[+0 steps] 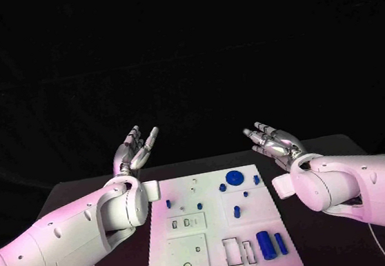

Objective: Assemble the parts on the task board

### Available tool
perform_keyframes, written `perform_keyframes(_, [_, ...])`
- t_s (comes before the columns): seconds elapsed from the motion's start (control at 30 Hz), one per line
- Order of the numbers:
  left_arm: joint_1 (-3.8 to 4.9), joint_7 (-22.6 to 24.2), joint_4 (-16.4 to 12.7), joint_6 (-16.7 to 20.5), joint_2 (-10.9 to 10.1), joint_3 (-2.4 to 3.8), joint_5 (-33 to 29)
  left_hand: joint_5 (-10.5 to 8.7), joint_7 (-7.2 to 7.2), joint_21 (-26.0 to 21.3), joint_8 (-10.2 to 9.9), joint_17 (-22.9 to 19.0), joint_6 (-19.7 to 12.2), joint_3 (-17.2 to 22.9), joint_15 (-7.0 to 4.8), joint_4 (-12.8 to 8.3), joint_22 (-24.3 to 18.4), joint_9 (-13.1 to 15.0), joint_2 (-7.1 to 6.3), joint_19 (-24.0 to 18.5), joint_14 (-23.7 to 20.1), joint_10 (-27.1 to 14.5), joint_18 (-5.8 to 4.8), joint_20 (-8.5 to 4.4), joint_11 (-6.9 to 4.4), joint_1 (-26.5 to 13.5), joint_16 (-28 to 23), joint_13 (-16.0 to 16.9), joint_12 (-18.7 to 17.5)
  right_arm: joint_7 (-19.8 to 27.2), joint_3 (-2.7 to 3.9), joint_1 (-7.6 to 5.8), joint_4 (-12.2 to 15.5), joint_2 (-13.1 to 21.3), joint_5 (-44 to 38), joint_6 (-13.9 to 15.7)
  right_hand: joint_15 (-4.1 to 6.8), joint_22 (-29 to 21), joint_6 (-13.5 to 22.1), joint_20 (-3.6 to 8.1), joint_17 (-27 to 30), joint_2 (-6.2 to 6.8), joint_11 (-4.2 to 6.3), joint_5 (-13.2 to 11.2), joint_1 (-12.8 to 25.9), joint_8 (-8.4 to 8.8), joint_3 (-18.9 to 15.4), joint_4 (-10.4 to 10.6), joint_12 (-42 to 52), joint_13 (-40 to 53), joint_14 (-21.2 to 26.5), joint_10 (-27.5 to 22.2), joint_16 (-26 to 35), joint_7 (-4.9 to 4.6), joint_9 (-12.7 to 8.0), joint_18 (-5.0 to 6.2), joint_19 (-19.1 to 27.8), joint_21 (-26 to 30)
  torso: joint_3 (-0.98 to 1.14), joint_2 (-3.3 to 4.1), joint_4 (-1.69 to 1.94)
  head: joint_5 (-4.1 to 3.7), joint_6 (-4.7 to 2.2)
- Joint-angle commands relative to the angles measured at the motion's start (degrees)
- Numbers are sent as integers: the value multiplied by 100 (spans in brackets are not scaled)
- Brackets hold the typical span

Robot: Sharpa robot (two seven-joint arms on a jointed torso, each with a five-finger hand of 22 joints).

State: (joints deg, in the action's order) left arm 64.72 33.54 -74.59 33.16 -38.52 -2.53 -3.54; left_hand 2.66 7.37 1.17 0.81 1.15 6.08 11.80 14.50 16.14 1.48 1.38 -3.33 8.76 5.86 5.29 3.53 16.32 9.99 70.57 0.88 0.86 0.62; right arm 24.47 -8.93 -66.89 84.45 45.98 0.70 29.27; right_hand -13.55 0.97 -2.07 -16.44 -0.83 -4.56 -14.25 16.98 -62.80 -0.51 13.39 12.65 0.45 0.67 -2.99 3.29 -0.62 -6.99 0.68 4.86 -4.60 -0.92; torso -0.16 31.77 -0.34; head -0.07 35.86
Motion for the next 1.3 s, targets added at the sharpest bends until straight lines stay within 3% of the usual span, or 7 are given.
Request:
perform_keyframes(0.03, [16, 314, 19, -457, 22, 1, -127, 20, 570, 40, 34, 5, 67, 1, 51, 35, 6, 11, -10, 5, 9, 2, 67, 41, 57, 113, 19, 9, 30, -323, -77, -83, -73, 12, -47, -1097, -104, 58, -445, -57, -122, 25, -97, -289, -906, -173, 481, -733, 112, 73, -543, 538, -168, -1005, 126, 13, -385, -125, 0, 2, 0, 0, 0])
perform_keyframes(0.27, [16, 314, 19, -457, 22, 1, -127, 23, 806, 254, 262, 179, 763, 114, 194, -11, 117, 181, -92, 530, 816, 763, 37, 58, 317, 545, 258, 105, 180, -402, -174, -158, -134, 27, -49, -1358, -47, 241, -1991, -27, -475, 410, -101, -221, -1327, -781, 793, -1280, 496, 251, -2444, 2590, -764, -1002, 515, 182, -1781, -571, 0, 2, 0, 0, 0])
perform_keyframes(0.3, [35, 303, -173, -604, -320, -2, 117, 24, 899, 420, 531, 334, 1482, 150, 25, -60, 201, 352, -107, 959, 1554, 1448, 115, 43, 446, 686, 509, 191, 354, -324, -167, -269, -571, -43, -2510, -560, 36, 296, -2461, -16, -574, 504, -31, -133, -1394, -956, 866, -1381, 629, 294, -3073, 3336, -954, -986, 619, 270, -2367, -739, -6, 58, -11, -97, 223])
perform_keyframes(0.4, [55, 281, -218, -692, -412, -2, 271, 24, 885, 1270, 1090, 781, 2891, 213, -268, -185, 590, 688, -143, 3042, 3684, 3599, 515, 12, 402, 928, 1356, 389, 876, -374, -161, -327, -665, -55, -3248, -368, 221, 378, -3450, -6, -701, 713, 104, -105, -1463, -1264, 1102, -1556, 736, 307, -4204, 4499, -1240, -894, 794, 471, -3749, -1102, -5, 95, -9, -99, 247])
perform_keyframes(0.53, [118, 214, -330, -865, -546, -3, 547, 29, 728, 1586, 1531, 983, 4009, 389, -537, -344, 625, 918, -147, 3846, 4582, 4661, 714, -77, 167, 1143, 1694, 323, 994, -551, -153, -418, -736, -66, -4104, -268, 449, 337, -4304, 115, -766, 962, 312, -164, -1444, -1425, 1488, -1674, 682, 304, -4954, 5265, -1388, -722, 878, 573, -4411, -1189, -9, 170, -4, -90, 226])
perform_keyframes(0.97, [312, -51, -1136, -1141, -1122, -3, 995, 30, 591, 1689, 1543, 1203, 4321, 698, -710, -452, 562, 921, -299, 4336, 5081, 5207, 706, -268, 15, 1274, 1779, 287, 793, -1528, -140, -827, -666, -137, -6367, -643, 871, 554, -4954, 563, -1279, 1281, 607, -173, -1308, -1435, 1522, -1701, 371, 343, -6231, 6206, -1690, -469, 1013, 560, -5430, -1726, -42, 493, 17, -111, 201])
perform_keyframes(1.3, [398, -201, -1881, -1258, -1567, 3, 1045, 28, 636, 1715, 1463, 1241, 4267, 718, -683, -450, 545, 896, -413, 4444, 5033, 5176, 701, -281, 55, 1194, 1698, 280, 636, -2437, -138, -1031, -445, -313, -8095, -1291, 1355, 1622, -5333, 1155, -3013, 1475, 916, 105, -1109, -1527, 1204, -1680, 521, 581, -7902, 6260, -3547, -159, 1351, 549, -6594, -3533, -94, 759, 77, -157, 135])
